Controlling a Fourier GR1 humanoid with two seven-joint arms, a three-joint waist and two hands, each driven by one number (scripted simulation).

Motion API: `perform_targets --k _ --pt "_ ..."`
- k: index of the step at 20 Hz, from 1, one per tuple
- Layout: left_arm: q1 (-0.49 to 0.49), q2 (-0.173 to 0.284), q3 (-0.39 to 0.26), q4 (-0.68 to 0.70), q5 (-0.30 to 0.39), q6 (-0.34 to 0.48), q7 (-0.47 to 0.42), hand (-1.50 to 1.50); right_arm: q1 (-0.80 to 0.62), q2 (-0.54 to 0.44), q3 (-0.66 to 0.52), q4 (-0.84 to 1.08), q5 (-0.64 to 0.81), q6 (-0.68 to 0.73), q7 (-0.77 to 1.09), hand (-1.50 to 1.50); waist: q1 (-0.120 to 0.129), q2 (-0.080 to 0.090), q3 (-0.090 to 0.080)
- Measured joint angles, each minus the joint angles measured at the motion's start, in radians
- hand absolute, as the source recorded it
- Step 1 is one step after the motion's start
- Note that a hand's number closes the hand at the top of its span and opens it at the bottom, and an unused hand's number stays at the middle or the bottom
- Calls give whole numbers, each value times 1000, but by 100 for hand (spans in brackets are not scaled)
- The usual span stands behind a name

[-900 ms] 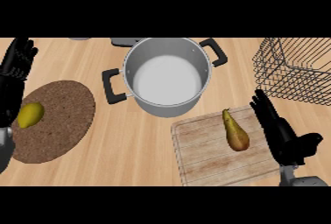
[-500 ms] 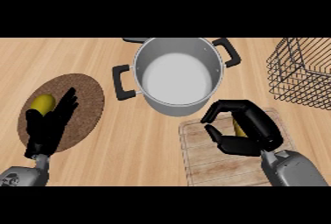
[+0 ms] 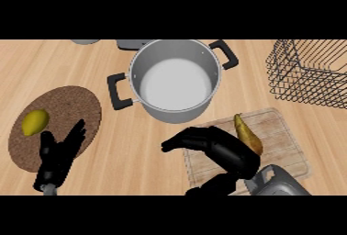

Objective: Pick the pear from the cutting board and place it in the basket

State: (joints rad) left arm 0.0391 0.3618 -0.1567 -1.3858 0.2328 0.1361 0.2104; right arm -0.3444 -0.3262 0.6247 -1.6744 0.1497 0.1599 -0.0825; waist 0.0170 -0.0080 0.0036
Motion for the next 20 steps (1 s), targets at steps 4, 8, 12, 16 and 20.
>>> perform_targets --k 4,8,12,16,20 --pt "25 2 8 -4 2 1 -8 0 -108 -110 -36 -57 171 -16 113 -150 -19 -9 0" --pt "39 -8 5 -17 -2 7 -11 0 -234 -221 -85 -137 230 91 248 -150 -26 -11 0" --pt "43 -7 12 -23 0 5 -5 0 -360 -319 -157 -200 173 275 361 -150 -27 -8 0" --pt "45 -7 17 -22 -1 -1 -5 0 -467 -404 -205 -211 55 491 448 -150 -27 -7 0" --pt "60 -5 21 -32 -5 -8 -25 0 -522 -479 -229 -209 -50 672 519 -150 -27 -7 0"
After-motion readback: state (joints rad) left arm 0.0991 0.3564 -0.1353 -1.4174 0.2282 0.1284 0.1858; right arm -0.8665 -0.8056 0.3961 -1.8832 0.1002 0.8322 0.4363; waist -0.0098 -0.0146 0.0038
